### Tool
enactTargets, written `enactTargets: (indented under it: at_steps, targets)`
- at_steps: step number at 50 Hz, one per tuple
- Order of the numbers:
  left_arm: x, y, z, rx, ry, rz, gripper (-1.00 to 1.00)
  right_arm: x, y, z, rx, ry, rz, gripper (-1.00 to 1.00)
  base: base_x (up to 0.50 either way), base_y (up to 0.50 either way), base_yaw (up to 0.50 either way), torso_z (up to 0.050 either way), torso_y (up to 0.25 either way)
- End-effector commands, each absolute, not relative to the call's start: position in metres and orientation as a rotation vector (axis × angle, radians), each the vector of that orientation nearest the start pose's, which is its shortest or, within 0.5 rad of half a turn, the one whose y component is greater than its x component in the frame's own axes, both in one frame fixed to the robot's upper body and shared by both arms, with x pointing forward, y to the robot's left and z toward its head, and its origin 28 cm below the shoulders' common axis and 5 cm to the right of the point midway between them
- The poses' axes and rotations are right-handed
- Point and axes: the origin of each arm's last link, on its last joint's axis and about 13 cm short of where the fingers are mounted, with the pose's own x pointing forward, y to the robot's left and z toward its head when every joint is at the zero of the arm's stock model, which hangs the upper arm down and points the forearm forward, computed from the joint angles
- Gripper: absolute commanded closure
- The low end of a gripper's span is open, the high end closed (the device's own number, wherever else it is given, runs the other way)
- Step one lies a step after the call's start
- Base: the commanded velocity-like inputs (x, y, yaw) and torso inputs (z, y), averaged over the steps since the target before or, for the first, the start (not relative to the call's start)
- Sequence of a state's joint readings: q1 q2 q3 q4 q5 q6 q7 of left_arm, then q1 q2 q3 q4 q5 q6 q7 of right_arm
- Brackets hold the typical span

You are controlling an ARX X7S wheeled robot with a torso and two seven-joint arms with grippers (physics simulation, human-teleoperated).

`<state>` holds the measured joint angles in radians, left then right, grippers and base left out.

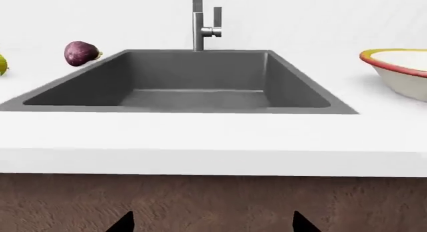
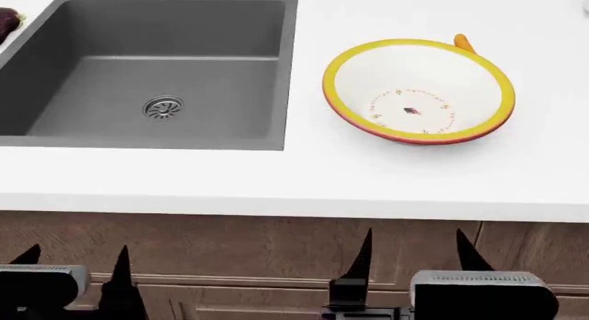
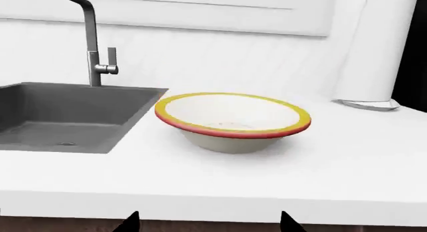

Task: There is a mixed pile of frozen fruits and vegetables on the counter. Locate all the frozen vegetables and place the items in a bowl on the counter. Take all the frozen fruits and defrost them in a running sink.

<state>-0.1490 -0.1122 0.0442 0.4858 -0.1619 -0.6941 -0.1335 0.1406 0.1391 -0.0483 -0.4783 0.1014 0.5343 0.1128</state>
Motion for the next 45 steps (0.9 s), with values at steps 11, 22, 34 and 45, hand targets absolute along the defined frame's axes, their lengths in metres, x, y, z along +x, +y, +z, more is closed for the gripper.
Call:
enactTargets:
  at_steps: [11,22,34,45]
  targets:
    - [0.220,0.243,0.211,0.091,-0.124,-0.041,-1.00,0.195,-0.159,0.226,-0.093,-0.145,-0.045,-1.00,0.00,0.00,0.00,0.008,0.000]
    - [0.224,0.251,0.227,0.072,-0.108,-0.042,-1.00,0.184,-0.185,0.253,-0.114,-0.128,-0.075,-1.00,0.00,0.00,0.00,0.050,0.000]
    - [0.225,0.259,0.236,0.104,-0.111,-0.030,-1.00,0.181,-0.195,0.270,-0.136,-0.083,-0.070,-1.00,0.00,0.00,0.00,0.050,0.000]
    - [0.227,0.262,0.238,0.037,-0.026,-0.065,-1.00,0.178,-0.208,0.285,-0.158,-0.102,-0.133,-1.00,0.00,0.00,0.00,0.034,0.000]
